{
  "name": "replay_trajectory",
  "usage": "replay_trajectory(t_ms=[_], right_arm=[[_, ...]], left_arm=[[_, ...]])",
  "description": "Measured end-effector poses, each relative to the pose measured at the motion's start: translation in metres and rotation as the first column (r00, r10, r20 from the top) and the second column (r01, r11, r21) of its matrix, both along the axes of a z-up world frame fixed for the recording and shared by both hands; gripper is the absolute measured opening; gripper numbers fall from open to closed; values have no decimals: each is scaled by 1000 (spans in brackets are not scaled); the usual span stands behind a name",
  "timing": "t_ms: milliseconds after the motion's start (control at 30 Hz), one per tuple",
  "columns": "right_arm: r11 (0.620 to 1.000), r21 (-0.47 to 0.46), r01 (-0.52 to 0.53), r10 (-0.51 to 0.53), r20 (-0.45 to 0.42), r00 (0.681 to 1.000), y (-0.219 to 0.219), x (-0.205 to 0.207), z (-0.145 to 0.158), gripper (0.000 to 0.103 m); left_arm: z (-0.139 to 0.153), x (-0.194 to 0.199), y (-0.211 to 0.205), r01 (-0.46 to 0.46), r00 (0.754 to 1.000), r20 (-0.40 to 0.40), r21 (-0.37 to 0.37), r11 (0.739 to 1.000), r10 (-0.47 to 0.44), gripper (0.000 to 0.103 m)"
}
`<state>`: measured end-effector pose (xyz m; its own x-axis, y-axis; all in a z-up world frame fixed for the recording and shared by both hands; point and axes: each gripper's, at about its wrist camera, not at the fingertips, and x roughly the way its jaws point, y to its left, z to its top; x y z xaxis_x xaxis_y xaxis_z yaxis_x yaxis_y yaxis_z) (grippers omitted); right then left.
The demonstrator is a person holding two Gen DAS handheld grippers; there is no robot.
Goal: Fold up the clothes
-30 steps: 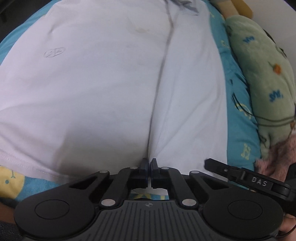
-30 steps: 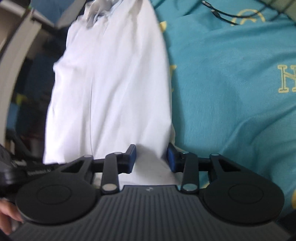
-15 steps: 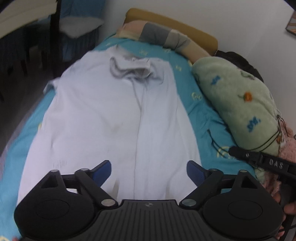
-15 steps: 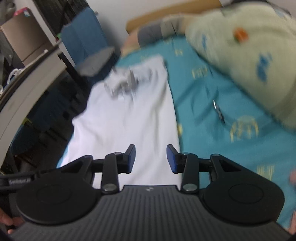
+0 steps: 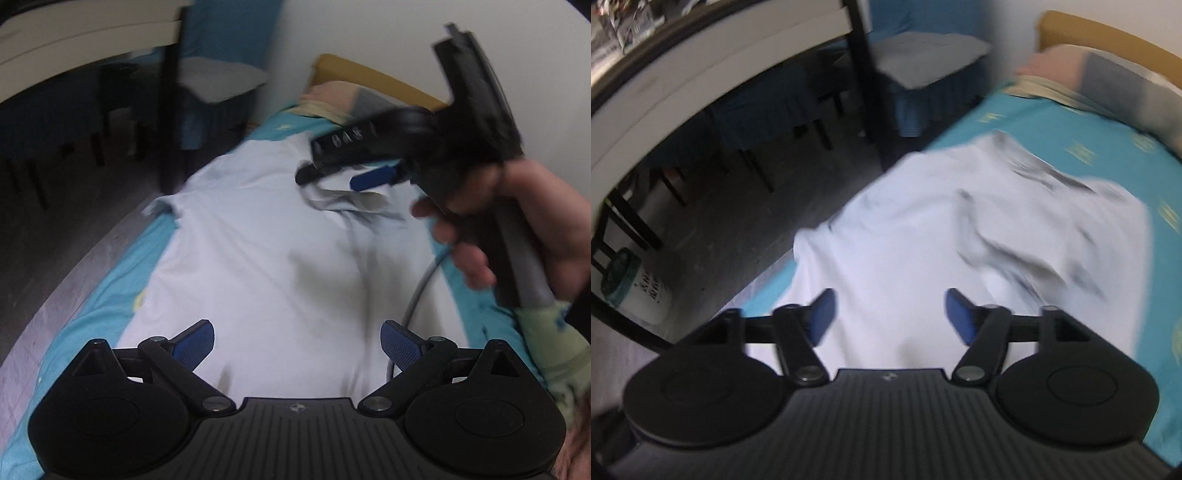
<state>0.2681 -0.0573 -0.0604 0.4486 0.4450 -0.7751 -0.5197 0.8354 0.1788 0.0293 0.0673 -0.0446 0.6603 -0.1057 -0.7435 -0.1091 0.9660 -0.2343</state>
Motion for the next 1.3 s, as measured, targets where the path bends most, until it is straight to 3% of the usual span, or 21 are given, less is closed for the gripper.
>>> replay_trajectory(t_ms=[133,267,367,467,567,667,700,733,833,933,1000,1067,1133,1200,1300], right_arm=[[986,-102,-132,137,43,990,91,42,-24,75],[917,-235,-323,344,49,938,182,58,-60,75],[874,-256,-412,422,-21,907,223,66,-92,75],[841,-288,-459,472,-27,881,246,69,-118,74],[818,-366,-444,482,15,876,260,68,-136,74],[804,-405,-437,491,35,871,262,67,-141,53],[801,-413,-433,491,41,870,260,68,-142,22],[806,-422,-416,484,64,873,257,65,-139,10],[846,-389,-366,465,201,862,241,56,-117,8],[926,-260,-272,358,382,852,211,48,-74,8],[980,-115,-160,196,482,854,176,45,-42,8],[998,55,-22,-11,546,838,129,39,-19,8],[967,213,142,-238,546,804,76,29,-11,8],[891,335,306,-442,493,749,22,19,-14,8],[780,367,507,-622,362,694,-49,9,-46,9]], left_arm=[[-22,19,39,-166,986,-30,-33,986,165,98],[-39,28,66,-324,944,-58,4,946,324,98],[-46,32,82,-407,913,-51,-8,914,406,98],[-48,36,90,-466,884,-38,-31,884,465,98],[-51,43,88,-462,886,-42,-39,886,461,98],[-51,46,82,-444,896,-42,-35,895,443,98],[-51,45,80,-437,899,-46,-40,899,435,98],[-52,45,78,-423,906,-52,-53,905,420,98],[-48,41,76,-390,921,-37,-76,918,389,98],[-41,30,77,-407,912,1,-110,907,410,98],[-36,24,77,-412,908,24,-134,901,419,98],[-32,21,73,-390,916,36,-168,906,401,98],[-27,18,66,-355,927,63,-177,918,371,98],[-23,16,57,-322,936,92,-161,933,339,98],[-23,16,43,-273,951,107,-150,950,290,98]])
